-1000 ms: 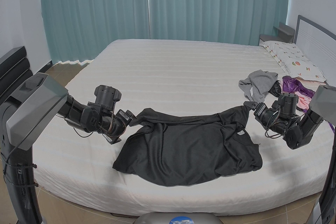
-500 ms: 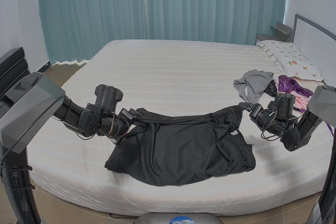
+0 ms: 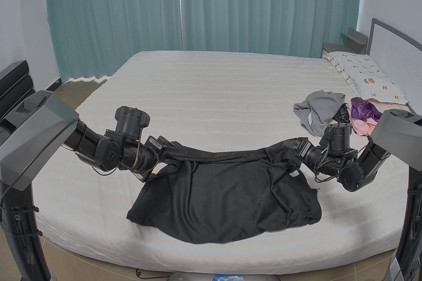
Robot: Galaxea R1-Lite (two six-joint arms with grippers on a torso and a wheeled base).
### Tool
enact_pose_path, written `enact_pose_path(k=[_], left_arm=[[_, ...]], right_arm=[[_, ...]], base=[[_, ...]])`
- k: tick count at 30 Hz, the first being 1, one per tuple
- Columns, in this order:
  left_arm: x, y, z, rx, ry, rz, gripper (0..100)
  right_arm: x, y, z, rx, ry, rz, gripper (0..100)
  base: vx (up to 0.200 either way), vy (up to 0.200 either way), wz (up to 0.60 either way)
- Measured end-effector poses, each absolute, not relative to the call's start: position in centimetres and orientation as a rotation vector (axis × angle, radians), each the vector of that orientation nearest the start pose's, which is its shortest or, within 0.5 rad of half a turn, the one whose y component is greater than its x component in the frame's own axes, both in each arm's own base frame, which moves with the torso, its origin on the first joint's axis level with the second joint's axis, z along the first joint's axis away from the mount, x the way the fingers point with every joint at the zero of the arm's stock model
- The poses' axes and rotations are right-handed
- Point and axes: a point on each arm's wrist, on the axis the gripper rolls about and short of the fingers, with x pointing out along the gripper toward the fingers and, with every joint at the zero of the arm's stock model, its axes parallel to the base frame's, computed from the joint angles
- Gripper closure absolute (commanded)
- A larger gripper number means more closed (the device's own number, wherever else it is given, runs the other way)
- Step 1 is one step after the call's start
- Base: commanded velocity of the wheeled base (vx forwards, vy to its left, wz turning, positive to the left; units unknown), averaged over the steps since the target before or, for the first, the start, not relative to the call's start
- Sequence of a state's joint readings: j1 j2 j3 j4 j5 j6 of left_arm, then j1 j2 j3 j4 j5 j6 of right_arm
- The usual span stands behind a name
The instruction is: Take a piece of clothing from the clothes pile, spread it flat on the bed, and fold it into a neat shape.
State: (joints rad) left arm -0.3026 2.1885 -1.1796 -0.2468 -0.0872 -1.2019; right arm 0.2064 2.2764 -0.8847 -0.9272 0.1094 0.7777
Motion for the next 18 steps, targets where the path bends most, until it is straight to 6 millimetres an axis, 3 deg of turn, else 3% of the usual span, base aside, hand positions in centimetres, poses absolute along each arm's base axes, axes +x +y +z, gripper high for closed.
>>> enact_pose_path(k=[14,15,18], left_arm=[[38.4,-12.1,6.1,-1.038,0.896,0.143,0],[38.4,-12.1,6.1,-1.039,0.896,0.144,0],[38.5,-11.8,6.1,-1.041,0.893,0.149,0]], right_arm=[[41.9,8.7,0.6,0.672,0.652,-0.025,0],[42.1,8.7,0.4,0.666,0.651,-0.029,100],[42.5,8.6,-0.2,0.648,0.65,-0.037,100]], base=[[0.0,0.0,0.0],[0.0,0.0,0.0],[0.0,0.0,0.0]])
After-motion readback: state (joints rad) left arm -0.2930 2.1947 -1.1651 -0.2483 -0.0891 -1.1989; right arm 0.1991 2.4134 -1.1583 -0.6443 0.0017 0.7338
